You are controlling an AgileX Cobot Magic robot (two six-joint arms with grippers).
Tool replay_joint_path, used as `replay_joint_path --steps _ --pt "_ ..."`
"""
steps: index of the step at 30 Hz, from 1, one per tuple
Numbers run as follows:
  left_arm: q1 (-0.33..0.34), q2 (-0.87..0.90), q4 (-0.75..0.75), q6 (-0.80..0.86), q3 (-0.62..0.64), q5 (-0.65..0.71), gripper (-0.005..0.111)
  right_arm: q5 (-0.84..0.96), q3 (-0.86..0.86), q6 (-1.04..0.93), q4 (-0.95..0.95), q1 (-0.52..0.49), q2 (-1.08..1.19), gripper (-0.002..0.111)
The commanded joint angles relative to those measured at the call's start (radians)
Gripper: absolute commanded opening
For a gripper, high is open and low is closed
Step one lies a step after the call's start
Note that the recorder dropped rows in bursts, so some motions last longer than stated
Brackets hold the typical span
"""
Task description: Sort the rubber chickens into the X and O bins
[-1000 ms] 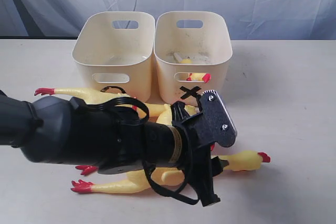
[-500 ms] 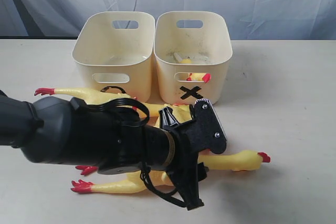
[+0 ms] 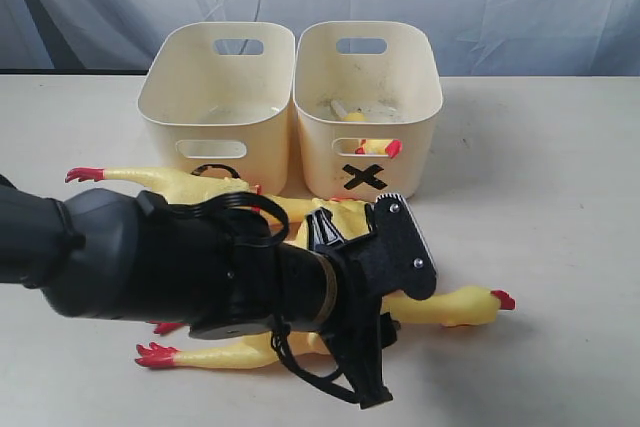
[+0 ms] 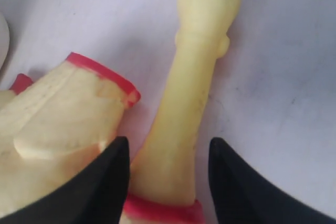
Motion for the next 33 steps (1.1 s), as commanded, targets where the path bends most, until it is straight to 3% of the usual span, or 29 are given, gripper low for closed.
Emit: replay_joint_path --steps 1,22,33 --pt "-0.041 -0.002 -0.009 0.01 -0.005 0.009 0.045 -0.005 0.002 -0.002 -0.006 -0.002 -0.006 -0.001" --pt "-0.044 0.083 -0.005 0.059 -0.013 -0.024 0.045 -0.005 0.002 -0.002 -0.006 -0.002 -0.006 -0.001" --pt "-0.019 0.083 0.144 0.059 -0.033 0.059 0.045 -0.017 0.002 -0.001 -0.006 -0.002 -0.006 -0.001"
